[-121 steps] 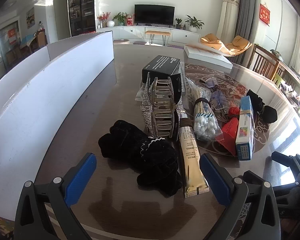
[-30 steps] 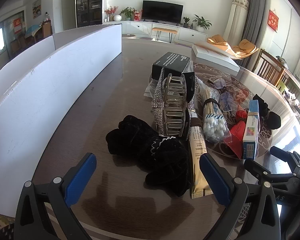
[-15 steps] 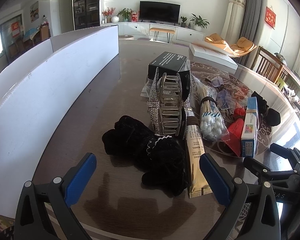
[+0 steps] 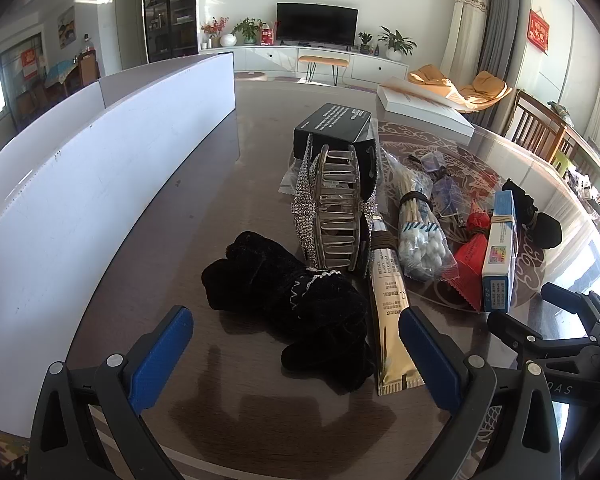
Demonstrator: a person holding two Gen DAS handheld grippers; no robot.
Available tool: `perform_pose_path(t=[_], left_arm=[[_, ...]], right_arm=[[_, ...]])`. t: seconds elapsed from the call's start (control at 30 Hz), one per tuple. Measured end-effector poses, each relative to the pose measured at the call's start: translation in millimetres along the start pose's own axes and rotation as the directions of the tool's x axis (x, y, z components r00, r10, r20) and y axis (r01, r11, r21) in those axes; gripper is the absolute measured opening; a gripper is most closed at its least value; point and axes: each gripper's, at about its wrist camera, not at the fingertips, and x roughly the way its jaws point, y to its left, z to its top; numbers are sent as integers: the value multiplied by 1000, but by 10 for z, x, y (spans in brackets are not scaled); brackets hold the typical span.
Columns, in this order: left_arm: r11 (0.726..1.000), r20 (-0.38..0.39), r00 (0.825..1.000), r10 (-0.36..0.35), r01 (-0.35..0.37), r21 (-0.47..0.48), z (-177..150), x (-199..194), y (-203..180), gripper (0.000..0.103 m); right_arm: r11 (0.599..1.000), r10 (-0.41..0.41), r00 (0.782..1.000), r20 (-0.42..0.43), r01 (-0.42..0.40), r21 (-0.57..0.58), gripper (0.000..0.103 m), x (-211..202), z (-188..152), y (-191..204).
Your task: Organize objects
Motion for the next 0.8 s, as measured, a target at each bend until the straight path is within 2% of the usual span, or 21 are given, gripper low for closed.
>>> perform_pose_path(t=[0.8], left_arm=[[1000, 5, 1000, 4, -4, 10, 3, -20, -23, 103]], right_arm=[[1000, 0, 1000, 0, 0, 0, 103, 0, -1, -2]])
